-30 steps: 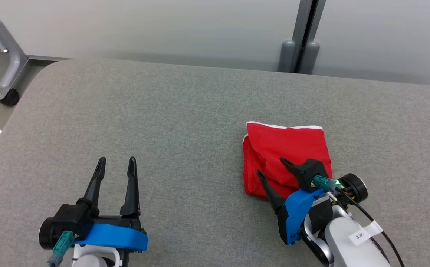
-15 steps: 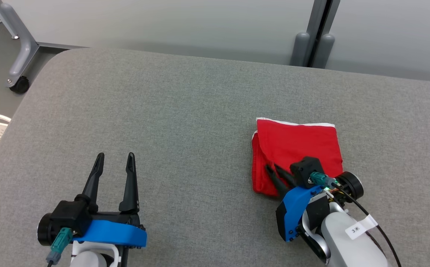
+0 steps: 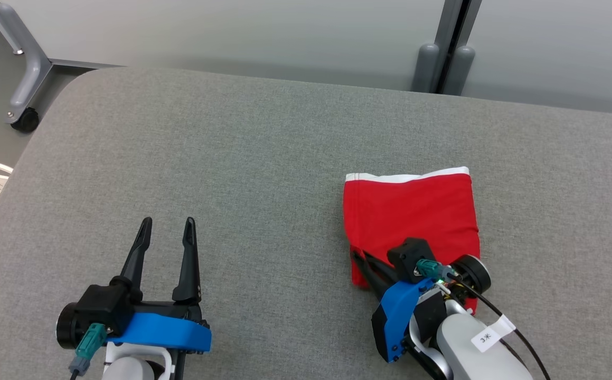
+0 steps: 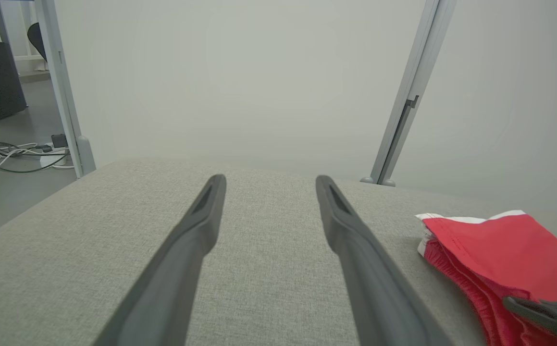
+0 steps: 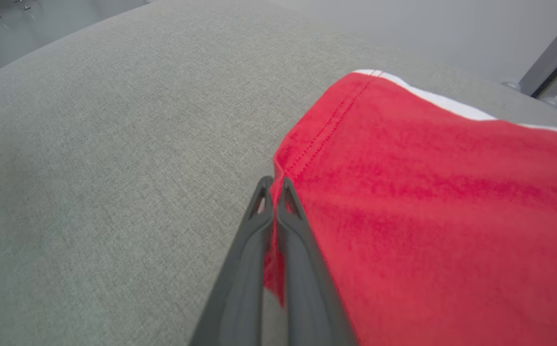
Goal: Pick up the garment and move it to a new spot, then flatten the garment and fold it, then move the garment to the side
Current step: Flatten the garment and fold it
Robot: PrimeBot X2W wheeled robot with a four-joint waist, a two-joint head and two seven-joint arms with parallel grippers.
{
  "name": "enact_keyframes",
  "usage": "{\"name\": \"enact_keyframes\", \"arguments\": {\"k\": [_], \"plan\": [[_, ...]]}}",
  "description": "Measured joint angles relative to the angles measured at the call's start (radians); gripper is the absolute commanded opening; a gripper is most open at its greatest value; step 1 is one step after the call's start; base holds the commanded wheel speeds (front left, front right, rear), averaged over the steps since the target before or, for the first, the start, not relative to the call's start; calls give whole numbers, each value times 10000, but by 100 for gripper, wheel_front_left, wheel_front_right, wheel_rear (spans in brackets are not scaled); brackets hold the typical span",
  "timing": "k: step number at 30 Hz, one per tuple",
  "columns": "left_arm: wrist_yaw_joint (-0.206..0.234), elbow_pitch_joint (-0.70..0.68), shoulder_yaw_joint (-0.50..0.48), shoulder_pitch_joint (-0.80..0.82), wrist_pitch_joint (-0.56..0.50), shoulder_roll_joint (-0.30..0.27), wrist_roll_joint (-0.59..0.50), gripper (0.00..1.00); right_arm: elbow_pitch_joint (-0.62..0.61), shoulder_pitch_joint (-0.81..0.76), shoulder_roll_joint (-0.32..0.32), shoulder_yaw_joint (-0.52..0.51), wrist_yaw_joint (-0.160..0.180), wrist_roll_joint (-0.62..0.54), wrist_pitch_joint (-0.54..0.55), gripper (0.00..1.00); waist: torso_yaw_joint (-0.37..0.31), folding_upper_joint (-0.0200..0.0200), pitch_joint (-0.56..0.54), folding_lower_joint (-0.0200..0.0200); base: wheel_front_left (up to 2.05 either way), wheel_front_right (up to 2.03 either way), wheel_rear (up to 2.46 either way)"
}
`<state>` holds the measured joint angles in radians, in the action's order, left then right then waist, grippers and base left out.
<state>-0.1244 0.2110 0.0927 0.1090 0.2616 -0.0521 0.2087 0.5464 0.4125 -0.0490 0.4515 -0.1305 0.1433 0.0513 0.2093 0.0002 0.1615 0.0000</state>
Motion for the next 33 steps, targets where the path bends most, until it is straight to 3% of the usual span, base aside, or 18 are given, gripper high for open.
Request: {"name": "enact_keyframes", "arguments": {"k": [1, 2, 7, 11, 13, 18, 26, 33], "plan": [[0, 8, -4, 2, 0, -2, 0, 100, 44, 2, -2, 71, 0, 61, 0, 32, 2, 0, -7, 0, 0, 0, 0], [-2, 19, -2, 5, 0, 0, -2, 100, 96, 5, -4, 130, 0, 144, 2, 100, 5, 0, -16, 0, 0, 0, 0], [-2, 77, -58, 2, 0, -8, -4, 100, -125, 24, -4, 449, 0, 984, -192, 100, -49, -1, -125, 0, 0, 0, 0], [-2, 100, -138, -66, 0, -13, -4, 100, -1022, -174, -2, 775, 0, 2635, -497, 100, -166, 0, -300, -1, 0, 0, 0], [-2, 100, -207, -156, 0, -29, -6, 100, -1476, -314, 19, 685, 0, 2813, -598, 100, -276, -1, -395, -1, 0, 0, 0], [8, 90, -416, -354, 0, -67, -63, 100, -2569, -1125, 15, -805, 0, 2531, -988, 100, -582, -2, -693, -2, 0, 0, 0], [136, 19, -759, -783, 0, -136, -61, 100, -4205, -2824, -12, -4385, 0, 652, -1087, 100, -1215, -3, -1088, -1, 0, 0, 0], [226, 56, -1007, -982, 0, -171, -61, 100, -4543, -3362, -10, -5396, 0, 303, -1068, 100, -1631, -3, -1416, -1, 0, 0, 0]]}}
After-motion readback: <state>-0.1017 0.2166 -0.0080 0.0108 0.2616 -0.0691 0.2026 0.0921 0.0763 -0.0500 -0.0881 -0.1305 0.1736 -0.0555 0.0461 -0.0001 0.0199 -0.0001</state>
